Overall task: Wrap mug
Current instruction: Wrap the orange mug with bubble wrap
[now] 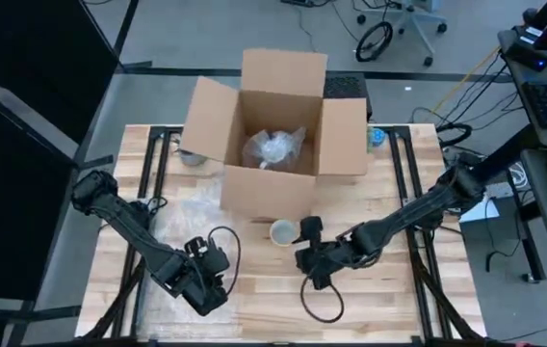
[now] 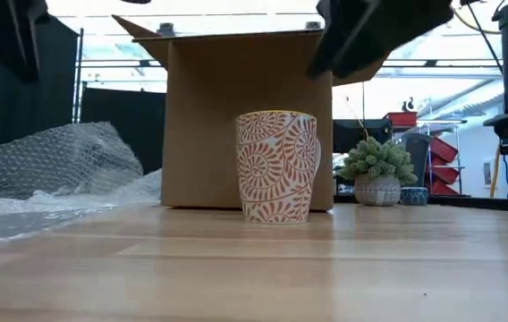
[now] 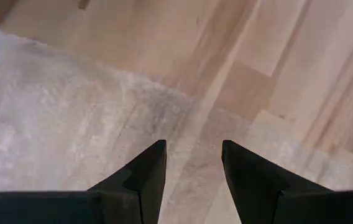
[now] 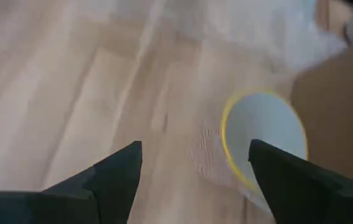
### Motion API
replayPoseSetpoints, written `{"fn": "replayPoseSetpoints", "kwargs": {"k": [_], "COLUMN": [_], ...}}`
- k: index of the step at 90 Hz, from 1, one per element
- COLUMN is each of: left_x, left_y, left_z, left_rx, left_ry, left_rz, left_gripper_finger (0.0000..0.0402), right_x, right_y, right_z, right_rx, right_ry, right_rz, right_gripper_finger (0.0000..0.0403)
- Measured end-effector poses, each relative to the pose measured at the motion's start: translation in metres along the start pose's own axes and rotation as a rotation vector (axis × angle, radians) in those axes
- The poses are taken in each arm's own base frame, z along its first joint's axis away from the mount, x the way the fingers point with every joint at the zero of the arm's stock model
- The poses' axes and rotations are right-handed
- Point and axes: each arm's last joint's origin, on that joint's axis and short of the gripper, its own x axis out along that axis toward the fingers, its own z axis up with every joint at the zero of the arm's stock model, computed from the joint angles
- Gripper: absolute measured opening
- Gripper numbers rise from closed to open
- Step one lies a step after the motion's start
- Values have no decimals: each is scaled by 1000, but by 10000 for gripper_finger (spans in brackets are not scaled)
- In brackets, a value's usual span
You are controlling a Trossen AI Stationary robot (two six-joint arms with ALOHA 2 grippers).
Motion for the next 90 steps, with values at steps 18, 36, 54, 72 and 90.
{"fn": "replayPoseSetpoints", "kwargs": {"k": [18,36,54,72,90], "left_x": [1,-1,-2,2,19], "left_y": [-1,-5,-11,-13,-22], "left_z": [0,-5,-6,-6,-9], "left_rx": [-1,11,8,10,17], "left_ry": [-3,-10,-54,-56,-44], "left_rz": [-6,-31,-61,-53,-37], "left_gripper_finger": [145,145,145,145,145], "right_x": [-34,-60,-34,5,39], "right_y": [-4,32,77,69,29], "right_z": [-6,-16,-27,-13,-3], "right_rx": [163,254,148,-42,-73], "right_ry": [126,117,-65,-173,-108], "right_rz": [-26,100,31,-219,-179], "right_gripper_finger": [279,279,279,279,279]}}
